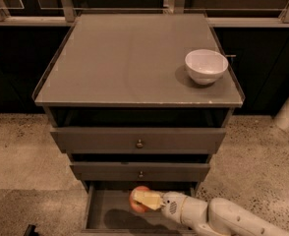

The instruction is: Place apple into bottom drawer

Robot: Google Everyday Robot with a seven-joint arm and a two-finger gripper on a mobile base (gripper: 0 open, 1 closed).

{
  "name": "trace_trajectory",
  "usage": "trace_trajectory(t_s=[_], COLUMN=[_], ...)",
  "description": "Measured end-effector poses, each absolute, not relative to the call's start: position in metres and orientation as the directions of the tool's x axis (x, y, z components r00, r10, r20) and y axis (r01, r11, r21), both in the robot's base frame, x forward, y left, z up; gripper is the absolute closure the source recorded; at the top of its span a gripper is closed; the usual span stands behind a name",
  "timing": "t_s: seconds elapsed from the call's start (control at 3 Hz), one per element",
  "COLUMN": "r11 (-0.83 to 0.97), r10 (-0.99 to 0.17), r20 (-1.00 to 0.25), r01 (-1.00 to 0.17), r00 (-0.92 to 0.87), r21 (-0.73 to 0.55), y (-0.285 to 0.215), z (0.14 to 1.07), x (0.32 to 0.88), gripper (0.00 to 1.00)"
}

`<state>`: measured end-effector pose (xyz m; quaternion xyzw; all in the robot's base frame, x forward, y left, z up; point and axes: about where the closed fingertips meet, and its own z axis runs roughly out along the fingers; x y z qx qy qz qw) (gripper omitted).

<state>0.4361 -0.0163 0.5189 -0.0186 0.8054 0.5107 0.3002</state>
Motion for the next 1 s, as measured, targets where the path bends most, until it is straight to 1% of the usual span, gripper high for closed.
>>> trace_trajectory(t_s=[0.33,0.67,1.0], r11=[0.446,0.415,0.409], r10=[0.363,0.377,0.390], r20=[-0.394,-0.355,-0.313], r01=[-0.213,-0.187,-0.142], r00=[-0.845,-0.855,-0.866], r21=[0.869,0.890,0.901], y=[-0.011,-0.002,-0.002], z=[0.450,0.437,0.414], x=[0.444,0.437,0.442], gripper=[1.00,1.00,1.00])
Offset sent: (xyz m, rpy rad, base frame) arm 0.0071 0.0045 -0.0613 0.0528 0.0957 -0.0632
